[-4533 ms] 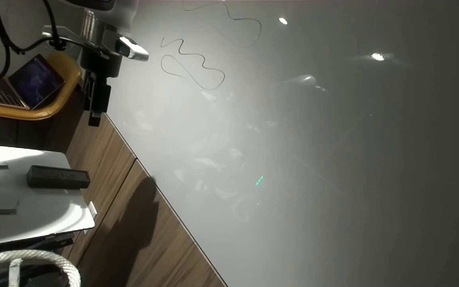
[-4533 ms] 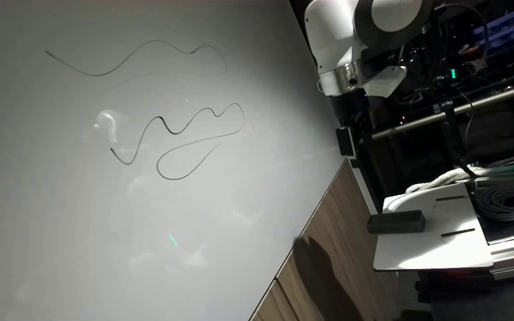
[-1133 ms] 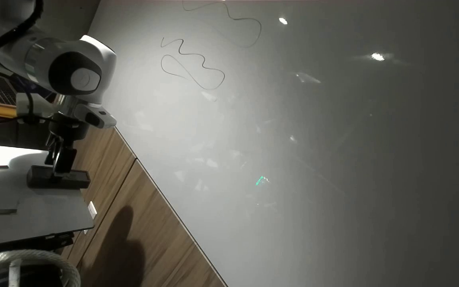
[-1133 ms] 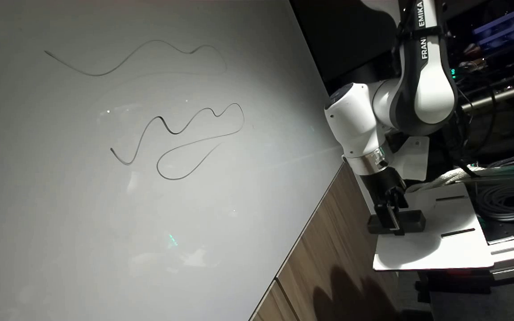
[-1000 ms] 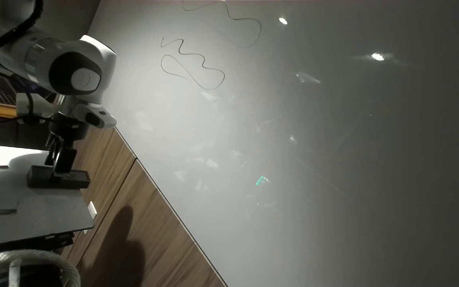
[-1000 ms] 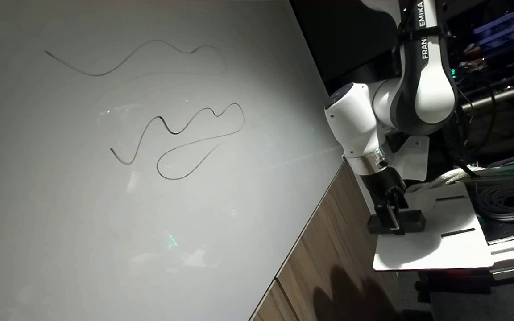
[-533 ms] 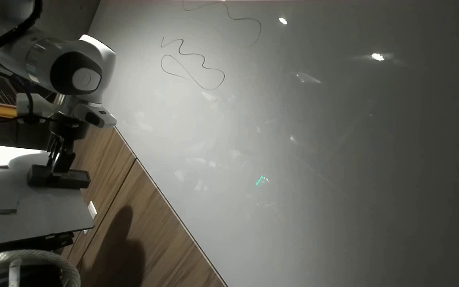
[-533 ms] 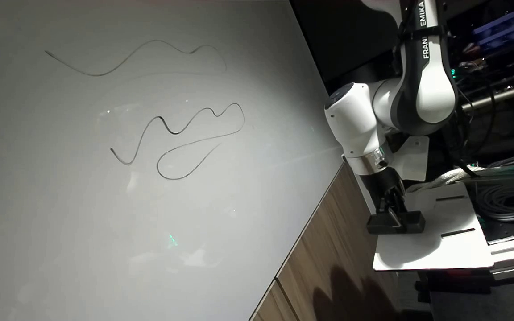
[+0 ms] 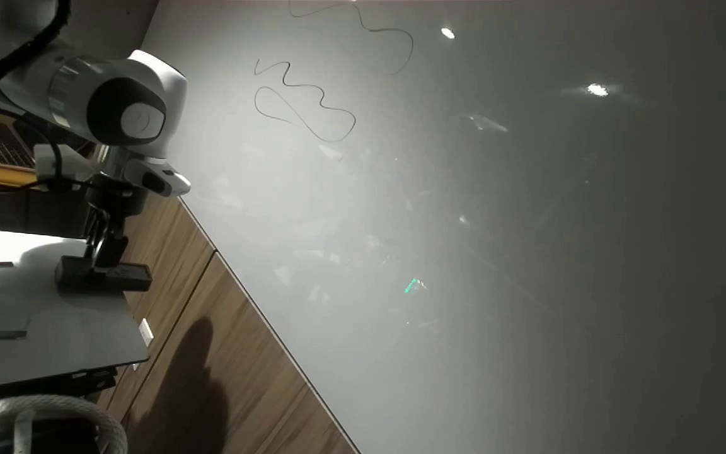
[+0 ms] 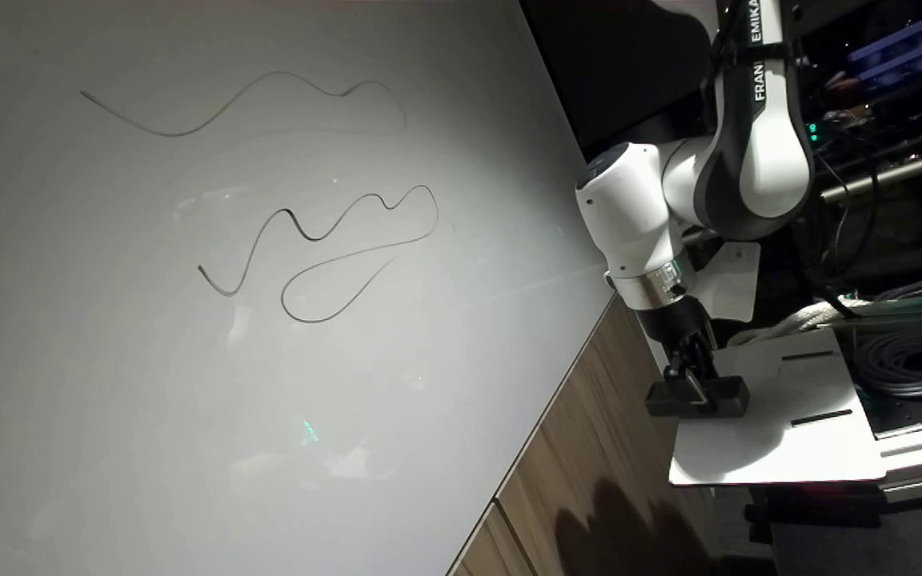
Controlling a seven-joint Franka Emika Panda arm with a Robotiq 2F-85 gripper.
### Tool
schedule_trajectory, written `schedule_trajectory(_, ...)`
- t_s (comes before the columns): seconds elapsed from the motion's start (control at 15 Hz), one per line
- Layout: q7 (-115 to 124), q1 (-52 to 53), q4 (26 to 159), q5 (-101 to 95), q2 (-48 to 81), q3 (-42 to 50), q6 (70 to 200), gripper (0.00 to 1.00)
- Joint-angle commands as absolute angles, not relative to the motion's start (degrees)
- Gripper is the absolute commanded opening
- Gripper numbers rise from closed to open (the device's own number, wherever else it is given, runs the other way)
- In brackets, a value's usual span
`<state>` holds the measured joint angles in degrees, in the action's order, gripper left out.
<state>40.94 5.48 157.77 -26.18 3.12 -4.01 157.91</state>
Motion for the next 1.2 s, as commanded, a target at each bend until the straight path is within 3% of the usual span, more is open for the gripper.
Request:
schedule_trajectory(0.0,42.4,6.6,157.6,-28.9,-3.8,-5.4,154.4,0.29)
schedule_trajectory(0.2,40.6,7.9,160.7,-27.6,-13.9,-8.4,151.7,0.29)
schedule_trajectory(0.53,37.2,9.4,152.3,-22.7,-21.6,-15.9,143.5,0.29)
schedule_trajectory(1.13,34.1,5.1,123.5,-27.9,-15.5,-23.8,143.3,0.29)
